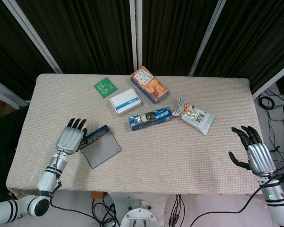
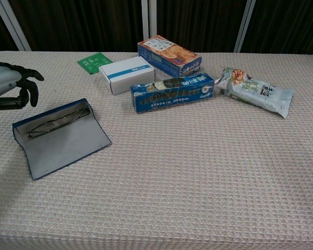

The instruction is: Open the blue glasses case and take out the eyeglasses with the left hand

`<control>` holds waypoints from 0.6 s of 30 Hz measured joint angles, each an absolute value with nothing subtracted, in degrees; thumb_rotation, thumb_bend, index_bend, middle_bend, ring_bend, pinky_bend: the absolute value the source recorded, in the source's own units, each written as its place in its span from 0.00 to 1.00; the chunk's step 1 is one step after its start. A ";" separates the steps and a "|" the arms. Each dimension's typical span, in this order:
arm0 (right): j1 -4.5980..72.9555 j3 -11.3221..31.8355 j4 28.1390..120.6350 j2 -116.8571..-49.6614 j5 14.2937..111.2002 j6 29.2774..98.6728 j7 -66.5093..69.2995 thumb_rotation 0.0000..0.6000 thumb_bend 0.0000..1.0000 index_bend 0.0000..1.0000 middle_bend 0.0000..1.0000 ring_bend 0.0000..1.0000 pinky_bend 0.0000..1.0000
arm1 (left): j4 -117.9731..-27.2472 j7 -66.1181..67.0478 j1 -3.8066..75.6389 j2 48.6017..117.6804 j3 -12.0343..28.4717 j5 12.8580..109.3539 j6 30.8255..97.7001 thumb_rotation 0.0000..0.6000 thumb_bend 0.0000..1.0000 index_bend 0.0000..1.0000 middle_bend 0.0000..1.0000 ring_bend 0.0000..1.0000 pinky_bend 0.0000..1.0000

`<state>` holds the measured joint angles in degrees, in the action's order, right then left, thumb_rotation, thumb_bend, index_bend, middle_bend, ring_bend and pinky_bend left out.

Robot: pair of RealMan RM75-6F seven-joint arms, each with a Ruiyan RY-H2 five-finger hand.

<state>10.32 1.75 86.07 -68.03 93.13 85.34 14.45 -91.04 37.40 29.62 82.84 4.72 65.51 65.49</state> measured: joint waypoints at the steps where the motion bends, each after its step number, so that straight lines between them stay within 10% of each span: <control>1: 10.33 1.75 86.11 -68.01 93.19 85.37 14.43 1.00 0.30 0.13 0.22 0.07 0.11 | -90.67 36.12 29.74 83.01 5.52 65.06 65.45 0.00 0.77 0.42 0.09 0.09 0.12; 18: 9.88 1.64 85.15 -68.49 92.81 85.46 15.56 1.00 0.30 0.13 0.22 0.07 0.11 | -83.04 30.72 37.13 88.50 11.96 47.73 52.46 0.00 0.77 0.44 0.09 0.09 0.12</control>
